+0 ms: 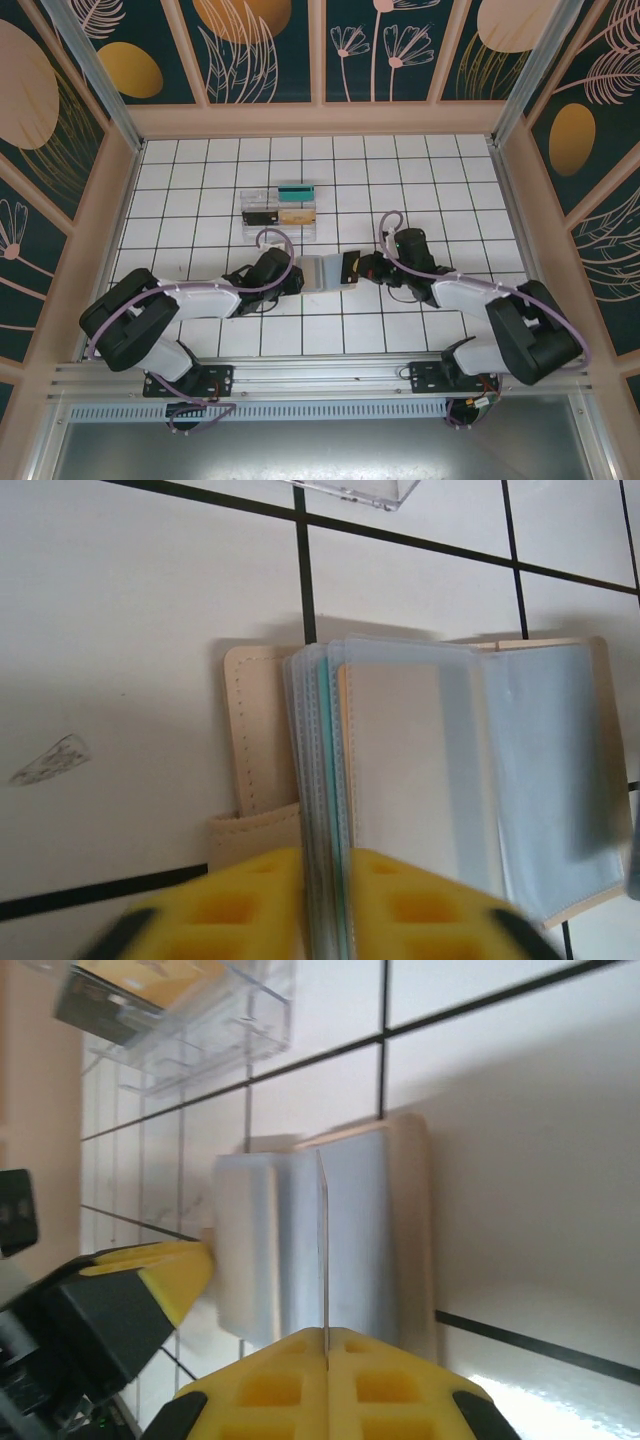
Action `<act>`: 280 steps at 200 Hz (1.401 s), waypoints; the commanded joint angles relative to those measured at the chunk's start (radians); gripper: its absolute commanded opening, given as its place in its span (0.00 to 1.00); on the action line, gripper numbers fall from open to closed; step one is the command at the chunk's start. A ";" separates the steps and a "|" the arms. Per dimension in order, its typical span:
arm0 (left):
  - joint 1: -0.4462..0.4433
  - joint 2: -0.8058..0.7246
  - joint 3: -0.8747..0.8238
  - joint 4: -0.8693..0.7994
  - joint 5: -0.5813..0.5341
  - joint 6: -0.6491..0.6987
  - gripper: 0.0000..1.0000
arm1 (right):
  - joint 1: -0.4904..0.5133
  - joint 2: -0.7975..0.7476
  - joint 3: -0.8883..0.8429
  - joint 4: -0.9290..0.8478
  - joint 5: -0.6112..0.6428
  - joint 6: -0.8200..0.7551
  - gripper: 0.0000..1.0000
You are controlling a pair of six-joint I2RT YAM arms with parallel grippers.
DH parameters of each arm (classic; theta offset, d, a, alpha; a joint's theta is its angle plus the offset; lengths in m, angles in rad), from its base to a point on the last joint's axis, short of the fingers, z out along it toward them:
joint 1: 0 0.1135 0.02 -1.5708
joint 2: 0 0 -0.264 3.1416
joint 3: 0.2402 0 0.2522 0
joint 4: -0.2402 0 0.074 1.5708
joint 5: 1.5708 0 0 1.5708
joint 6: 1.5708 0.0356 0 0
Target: Take the credit cards out of the card holder
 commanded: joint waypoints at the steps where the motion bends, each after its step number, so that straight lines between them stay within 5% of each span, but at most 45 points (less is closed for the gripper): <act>1: 0.005 -0.105 0.039 -0.114 -0.051 0.022 0.42 | -0.003 -0.069 0.013 -0.029 -0.022 -0.044 0.00; 16: 0.004 -0.184 0.049 -0.120 -0.053 0.032 0.60 | -0.004 -0.103 0.019 -0.013 -0.029 -0.057 0.00; 44: 0.005 -0.305 0.037 -0.012 0.028 0.031 0.64 | -0.005 -0.140 0.009 0.093 -0.071 -0.044 0.00; 91: 0.005 -0.332 0.000 0.262 0.245 -0.033 0.53 | -0.006 -0.148 -0.031 0.360 -0.182 0.020 0.00; 137: 0.005 -0.278 -0.007 0.352 0.309 -0.090 0.42 | -0.007 -0.152 -0.068 0.543 -0.272 0.075 0.00; 236: 0.004 -0.223 -0.029 0.515 0.425 -0.139 0.23 | 0.004 -0.160 -0.099 0.650 -0.344 0.107 0.00; 280: 0.004 -0.230 -0.036 0.550 0.449 -0.145 0.00 | 0.010 -0.142 -0.096 0.647 -0.344 0.101 0.04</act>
